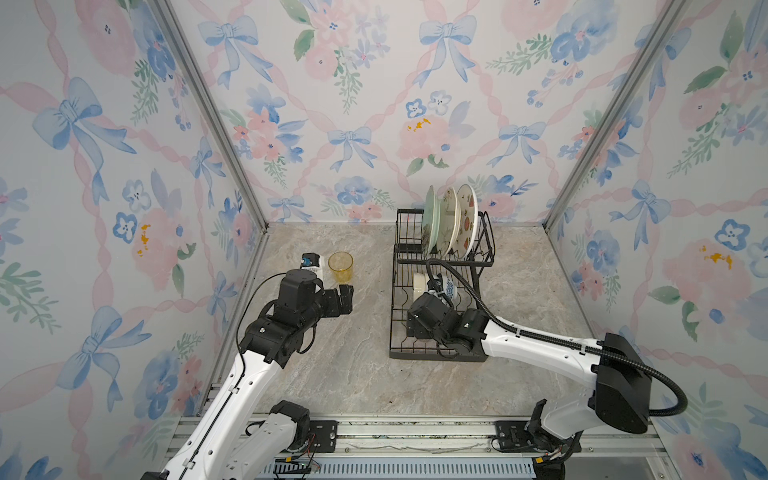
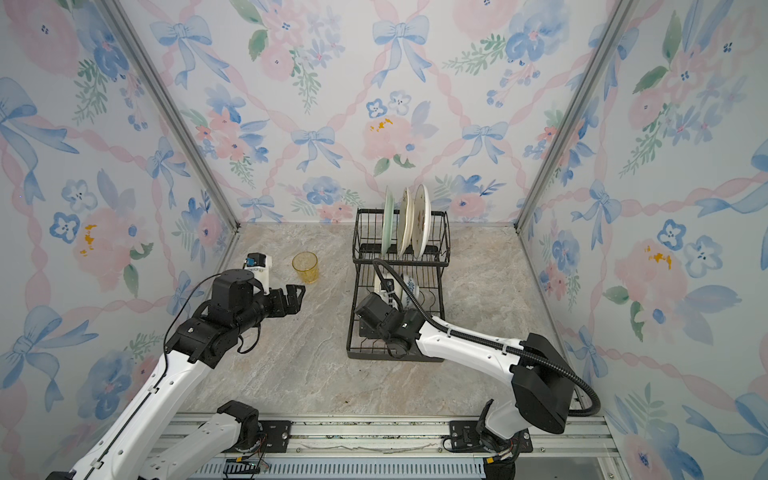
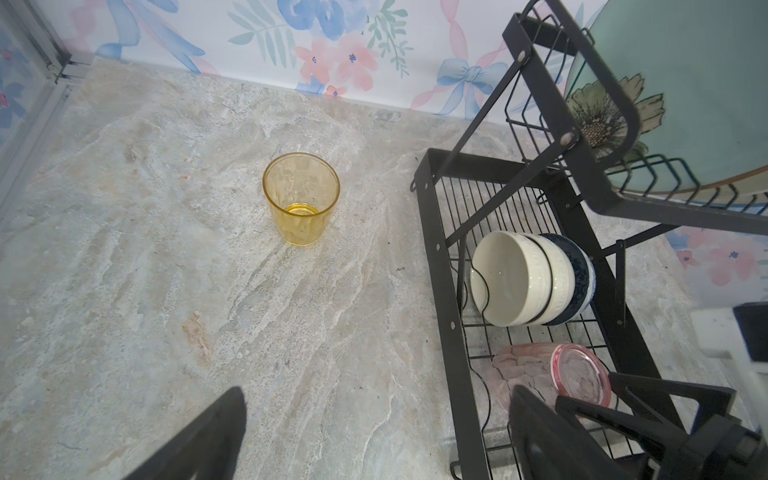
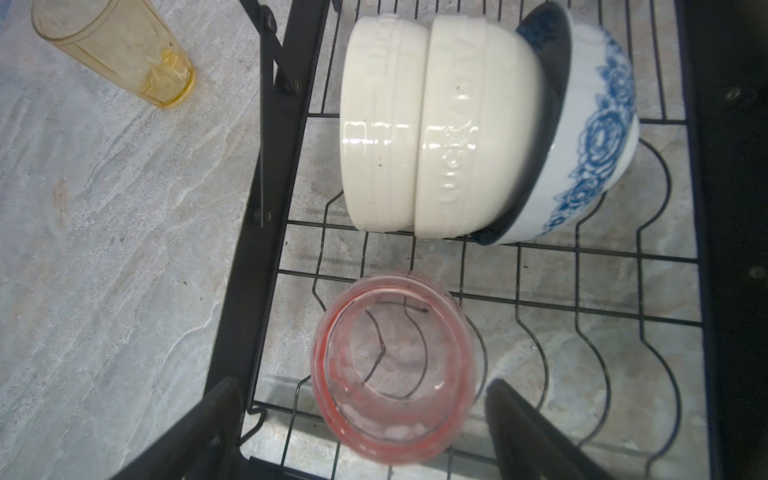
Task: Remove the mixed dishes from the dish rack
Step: 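Open and raise the left gripper while the right gripper reaches toward the pink glass, then close the right gripper on the pink glass and lift it from the rack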
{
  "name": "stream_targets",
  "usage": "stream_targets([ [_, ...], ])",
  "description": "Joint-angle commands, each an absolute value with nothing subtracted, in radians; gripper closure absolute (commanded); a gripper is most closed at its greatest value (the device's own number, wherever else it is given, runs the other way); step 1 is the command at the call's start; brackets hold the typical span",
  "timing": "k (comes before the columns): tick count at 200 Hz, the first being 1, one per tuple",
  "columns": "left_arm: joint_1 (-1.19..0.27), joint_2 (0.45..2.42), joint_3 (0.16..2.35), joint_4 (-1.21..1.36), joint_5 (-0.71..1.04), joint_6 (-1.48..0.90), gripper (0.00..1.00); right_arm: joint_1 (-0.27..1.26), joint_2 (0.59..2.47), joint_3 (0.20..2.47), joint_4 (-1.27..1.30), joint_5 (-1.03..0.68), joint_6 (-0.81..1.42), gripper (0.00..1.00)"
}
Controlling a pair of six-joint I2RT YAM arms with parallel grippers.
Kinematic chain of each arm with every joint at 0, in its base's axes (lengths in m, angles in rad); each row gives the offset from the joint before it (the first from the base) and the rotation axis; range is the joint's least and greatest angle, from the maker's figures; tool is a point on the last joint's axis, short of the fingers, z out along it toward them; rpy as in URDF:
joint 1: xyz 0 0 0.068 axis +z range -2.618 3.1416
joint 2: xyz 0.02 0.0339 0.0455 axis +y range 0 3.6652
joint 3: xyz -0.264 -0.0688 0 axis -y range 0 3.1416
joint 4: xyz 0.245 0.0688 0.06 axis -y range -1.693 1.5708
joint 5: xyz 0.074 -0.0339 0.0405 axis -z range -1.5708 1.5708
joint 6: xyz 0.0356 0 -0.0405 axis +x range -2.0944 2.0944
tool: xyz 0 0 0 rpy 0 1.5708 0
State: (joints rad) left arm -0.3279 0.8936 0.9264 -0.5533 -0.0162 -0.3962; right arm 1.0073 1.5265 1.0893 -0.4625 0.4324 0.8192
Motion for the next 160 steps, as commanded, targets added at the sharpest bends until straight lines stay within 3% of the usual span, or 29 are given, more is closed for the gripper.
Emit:
stream_targets([
  [1, -0.340, 0.905, 0.899, -0.527, 0.016, -0.362, 0.02, 1.019, 1.562, 1.135, -0.518, 0.476, 0.853, 0.11],
  [32, -0.348, 0.906, 0.874, -0.505, 0.032, -0.364, 0.02, 1.021, 1.584, 1.163, -0.559, 0.505, 0.868, 0.17],
  [124, -0.350, 0.915, 0.804, -0.455, 0.049, -0.364, 0.02, 1.007, 1.649, 1.214, -0.562, 0.469, 0.838, 0.18],
  [160, -0.350, 0.925, 0.802, -0.443, 0.034, -0.331, 0.02, 1.004, 1.692, 1.218, -0.558, 0.465, 0.844, 0.22],
])
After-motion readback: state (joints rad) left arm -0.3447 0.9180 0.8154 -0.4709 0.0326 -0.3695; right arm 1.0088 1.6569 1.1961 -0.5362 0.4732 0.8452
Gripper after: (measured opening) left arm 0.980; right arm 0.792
